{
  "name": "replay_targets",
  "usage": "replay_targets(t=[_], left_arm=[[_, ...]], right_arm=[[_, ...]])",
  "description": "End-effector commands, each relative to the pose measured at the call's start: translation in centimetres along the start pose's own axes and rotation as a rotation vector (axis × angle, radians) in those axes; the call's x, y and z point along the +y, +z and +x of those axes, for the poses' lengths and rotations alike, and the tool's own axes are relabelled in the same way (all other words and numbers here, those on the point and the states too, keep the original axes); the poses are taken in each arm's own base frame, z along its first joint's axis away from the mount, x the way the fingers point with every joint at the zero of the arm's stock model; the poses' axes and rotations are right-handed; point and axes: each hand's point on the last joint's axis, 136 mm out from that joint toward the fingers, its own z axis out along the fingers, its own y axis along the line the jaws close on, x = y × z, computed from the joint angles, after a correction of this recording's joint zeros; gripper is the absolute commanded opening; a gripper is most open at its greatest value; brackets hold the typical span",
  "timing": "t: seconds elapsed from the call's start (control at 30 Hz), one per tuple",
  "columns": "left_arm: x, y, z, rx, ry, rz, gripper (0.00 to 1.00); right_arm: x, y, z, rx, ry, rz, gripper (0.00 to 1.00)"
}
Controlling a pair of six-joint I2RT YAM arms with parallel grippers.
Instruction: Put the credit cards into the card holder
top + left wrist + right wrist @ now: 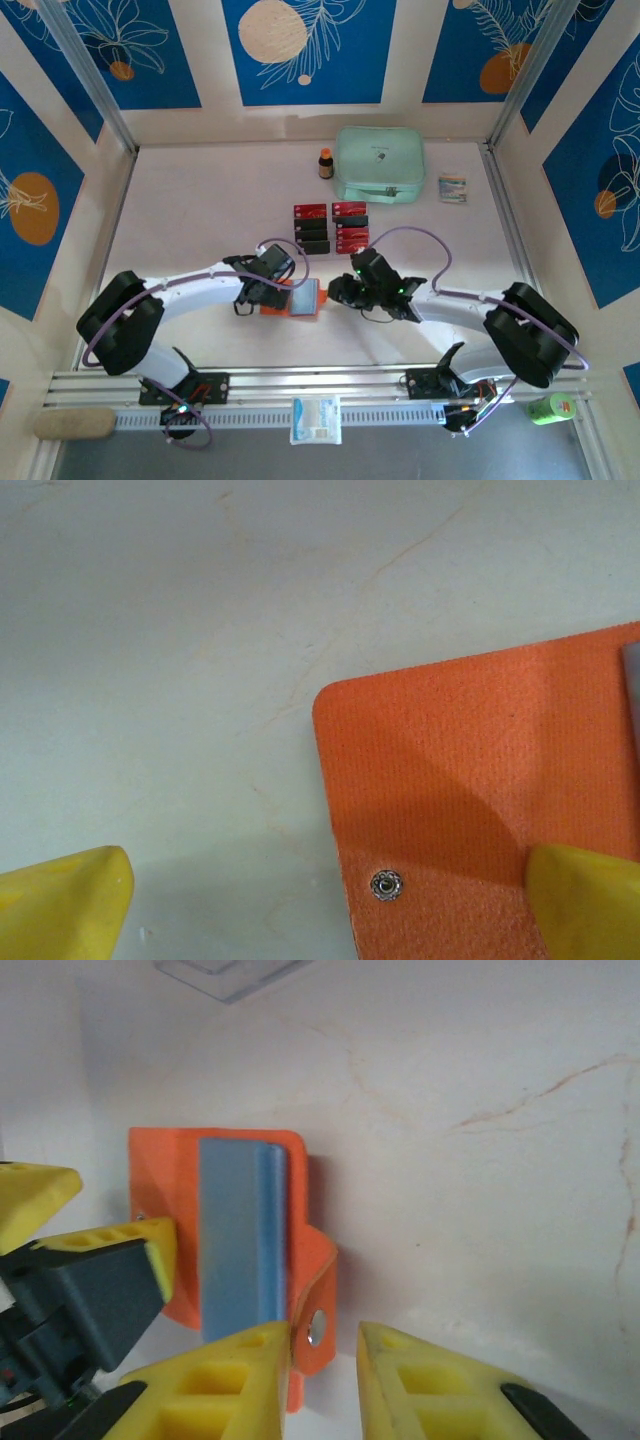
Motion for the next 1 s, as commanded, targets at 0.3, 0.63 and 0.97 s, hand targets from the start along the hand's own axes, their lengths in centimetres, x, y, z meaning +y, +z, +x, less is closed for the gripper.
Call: replay_targets(t=[0.3, 0.63, 0.97], left_arm=[[0.1, -0.7, -0.4, -0.018, -0.021, 0.022, 1.00], [0.3, -0.9, -0.5, -0.029, -0.033, 0.019, 1.00], [0.3, -1.4, -0.5, -0.052, -0.068, 0.041, 1.00]], right_arm=[[5.7, -0.5, -0.1, 0.031, -0.098, -0.069, 0.04], [5.9, 3.7, 0.8, 0.097, -0.086, -0.058, 0.00], [5.2, 5.5, 1.6, 0.131, -0.081, -0.043, 0.00]])
